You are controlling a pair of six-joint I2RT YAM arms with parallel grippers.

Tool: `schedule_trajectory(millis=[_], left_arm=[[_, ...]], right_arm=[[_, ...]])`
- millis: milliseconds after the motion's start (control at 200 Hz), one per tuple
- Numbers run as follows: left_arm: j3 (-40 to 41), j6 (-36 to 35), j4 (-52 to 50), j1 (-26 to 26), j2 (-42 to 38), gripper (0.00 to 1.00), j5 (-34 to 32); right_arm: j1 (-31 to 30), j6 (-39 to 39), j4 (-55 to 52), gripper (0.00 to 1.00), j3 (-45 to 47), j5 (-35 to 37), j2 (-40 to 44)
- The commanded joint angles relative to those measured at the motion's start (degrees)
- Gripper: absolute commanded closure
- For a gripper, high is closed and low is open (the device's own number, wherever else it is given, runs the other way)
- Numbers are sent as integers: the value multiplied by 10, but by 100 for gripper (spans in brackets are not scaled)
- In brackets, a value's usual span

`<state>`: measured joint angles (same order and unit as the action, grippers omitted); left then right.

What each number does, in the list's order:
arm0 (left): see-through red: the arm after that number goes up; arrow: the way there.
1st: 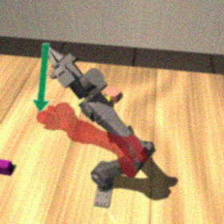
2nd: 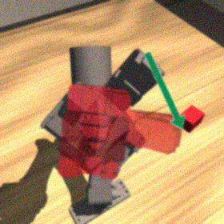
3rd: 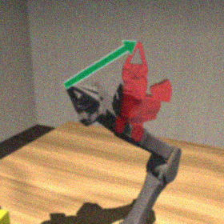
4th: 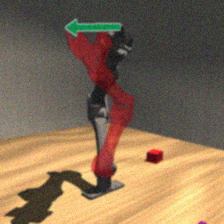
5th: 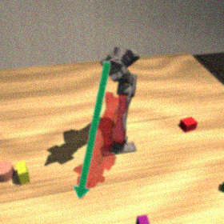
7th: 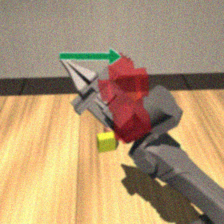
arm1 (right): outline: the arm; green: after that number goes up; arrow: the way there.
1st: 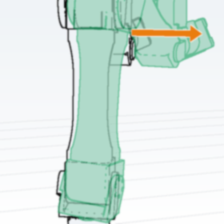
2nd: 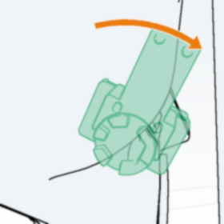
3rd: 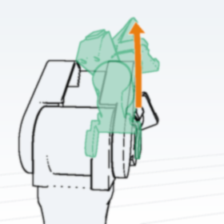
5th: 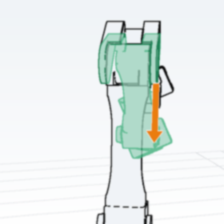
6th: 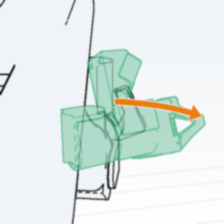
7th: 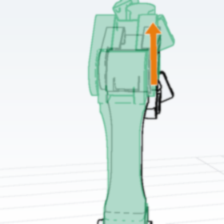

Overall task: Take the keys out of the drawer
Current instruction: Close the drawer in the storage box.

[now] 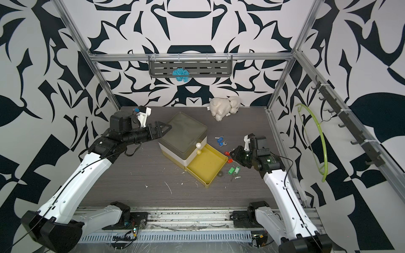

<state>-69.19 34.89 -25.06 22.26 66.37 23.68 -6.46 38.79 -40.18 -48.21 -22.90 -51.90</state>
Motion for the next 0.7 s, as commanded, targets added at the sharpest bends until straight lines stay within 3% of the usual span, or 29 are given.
schedule_trajectory(millis=[0,360,695], left_arm=[[-28,-2,16,8,23,1,30],[-78,-4,13,26,109,1,71],[-81,3,16,45,138,1,73]], right_arm=[[3,-5,-17,70,26,1,39],[2,14,-61,64,85,-14,100],[2,24,-110,63,110,-5,110]])
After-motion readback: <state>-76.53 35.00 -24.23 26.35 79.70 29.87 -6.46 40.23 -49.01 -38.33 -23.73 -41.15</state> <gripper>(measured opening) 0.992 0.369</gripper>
